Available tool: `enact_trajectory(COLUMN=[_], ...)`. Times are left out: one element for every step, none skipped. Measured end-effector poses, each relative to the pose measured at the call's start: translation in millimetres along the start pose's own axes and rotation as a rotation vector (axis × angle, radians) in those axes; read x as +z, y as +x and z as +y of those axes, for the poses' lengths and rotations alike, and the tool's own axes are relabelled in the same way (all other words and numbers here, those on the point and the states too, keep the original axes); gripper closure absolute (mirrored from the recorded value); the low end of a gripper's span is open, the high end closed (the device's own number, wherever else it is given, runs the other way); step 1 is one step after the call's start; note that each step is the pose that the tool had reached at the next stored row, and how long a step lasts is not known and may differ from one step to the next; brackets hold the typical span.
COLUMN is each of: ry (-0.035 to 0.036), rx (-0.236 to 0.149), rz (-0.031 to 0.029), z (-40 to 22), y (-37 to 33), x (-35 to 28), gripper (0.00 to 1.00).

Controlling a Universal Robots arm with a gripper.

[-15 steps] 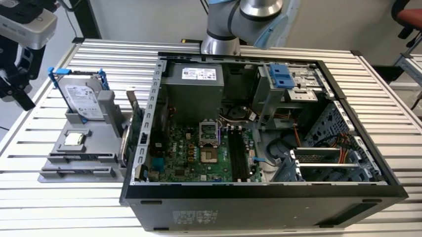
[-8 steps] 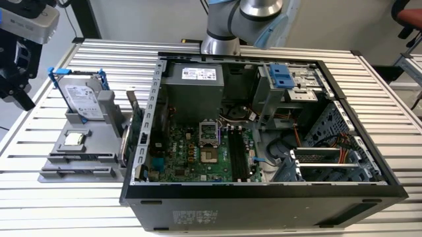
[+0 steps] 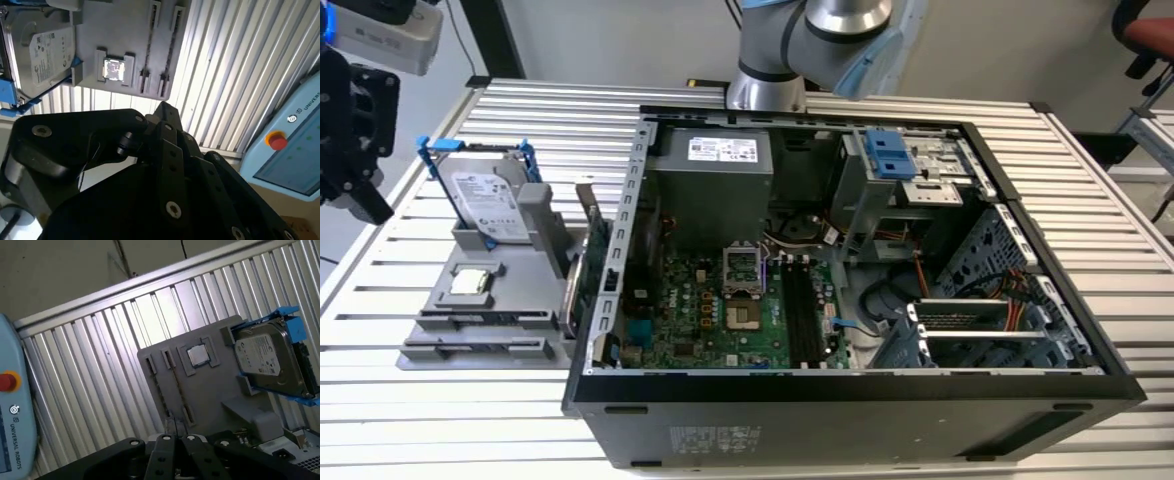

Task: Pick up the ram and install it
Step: 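Pick up the ram and move it above insertion slot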

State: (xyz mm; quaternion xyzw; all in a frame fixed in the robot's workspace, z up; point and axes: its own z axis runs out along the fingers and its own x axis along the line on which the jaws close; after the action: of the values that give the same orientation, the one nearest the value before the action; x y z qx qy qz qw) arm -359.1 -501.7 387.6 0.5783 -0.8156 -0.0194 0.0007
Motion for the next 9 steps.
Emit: enact_trajectory(ry=[0.0013, 0.0027, 0.004, 0.0054, 0.0069, 0.0084, 0.01, 0.011, 0.0116], rx=[-0.018, -0.035, -0.051, -0.07, -0.086, -0.104, -0.122, -0.139, -0.157], rz=[0.0001, 0.0002, 0.0005, 0.0007, 0.0009, 0.0011, 0.0013, 0.0018, 0.0023], z=[0.0, 0.0, 0.0, 0.0, 0.0, 0.0, 0.0, 0.0, 0.0], y=[0.0, 0.0, 0.0, 0.0, 0.0, 0.0, 0.0, 0.0, 0.0], x=[0.0, 0.1, 0.0, 0.1, 0.0, 0.1, 0.1, 0.1, 0.1], gripper=[1.0, 1.0, 1.0, 1.0, 1.0, 1.0, 1.0, 1.0, 1.0])
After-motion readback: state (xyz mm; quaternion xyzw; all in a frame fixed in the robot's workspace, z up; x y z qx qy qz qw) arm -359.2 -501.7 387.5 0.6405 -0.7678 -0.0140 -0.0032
